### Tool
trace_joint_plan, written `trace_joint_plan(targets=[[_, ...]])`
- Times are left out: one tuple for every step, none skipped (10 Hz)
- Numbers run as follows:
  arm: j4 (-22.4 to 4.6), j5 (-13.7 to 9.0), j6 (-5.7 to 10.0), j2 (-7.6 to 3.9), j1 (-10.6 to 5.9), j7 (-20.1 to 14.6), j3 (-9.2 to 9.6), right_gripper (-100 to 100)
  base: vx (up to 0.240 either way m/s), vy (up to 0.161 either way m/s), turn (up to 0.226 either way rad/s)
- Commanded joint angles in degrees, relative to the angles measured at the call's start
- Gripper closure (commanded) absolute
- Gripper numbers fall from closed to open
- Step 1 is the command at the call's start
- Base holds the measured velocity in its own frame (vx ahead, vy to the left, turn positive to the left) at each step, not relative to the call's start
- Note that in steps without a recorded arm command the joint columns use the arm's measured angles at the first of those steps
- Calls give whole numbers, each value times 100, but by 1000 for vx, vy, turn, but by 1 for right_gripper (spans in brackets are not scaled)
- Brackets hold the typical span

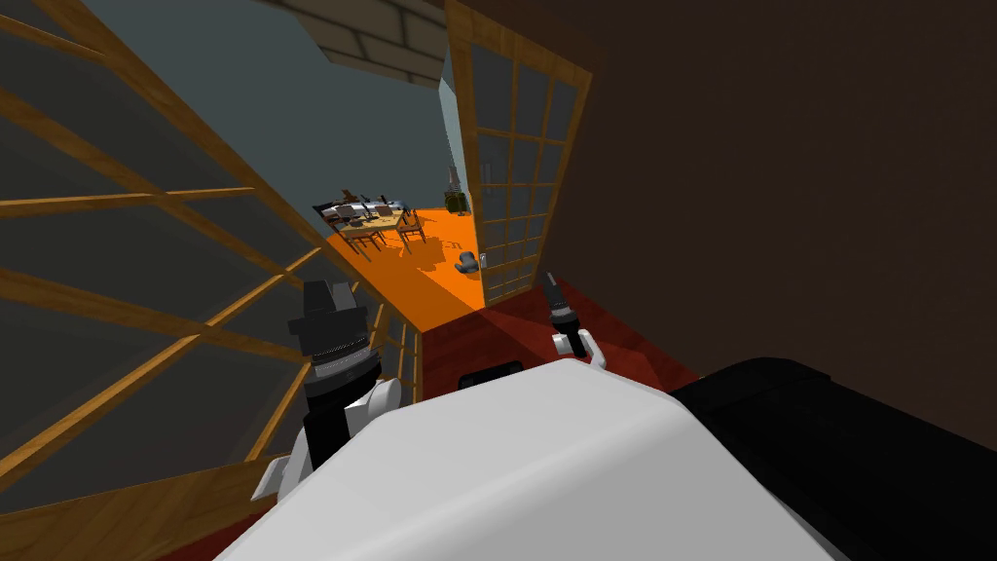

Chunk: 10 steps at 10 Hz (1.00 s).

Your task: Pull the door open

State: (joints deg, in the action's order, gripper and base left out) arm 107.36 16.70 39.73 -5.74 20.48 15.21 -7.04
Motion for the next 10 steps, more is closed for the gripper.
trace_joint_plan(targets=[[-251,69,79,-7,-79,158,-47,-100,99,34,12],[-370,113,111,-11,-110,243,-71,-100,99,27,12],[-488,156,144,-16,-140,327,-95,-100,103,23,13],[-607,200,176,-20,-171,412,-119,-100,102,34,11],[-725,243,209,-25,-201,496,-143,-100,101,35,9],[-847,288,242,-27,-233,583,-167,-100,97,29,12],[-969,333,276,-30,-264,670,-192,-100,100,33,10],[-1091,378,309,-33,-296,757,-217,-100,105,28,13],[-1212,423,343,-36,-327,845,-241,-100,98,26,14],[-1334,467,376,-39,-359,932,-266,-100,100,25,11]])
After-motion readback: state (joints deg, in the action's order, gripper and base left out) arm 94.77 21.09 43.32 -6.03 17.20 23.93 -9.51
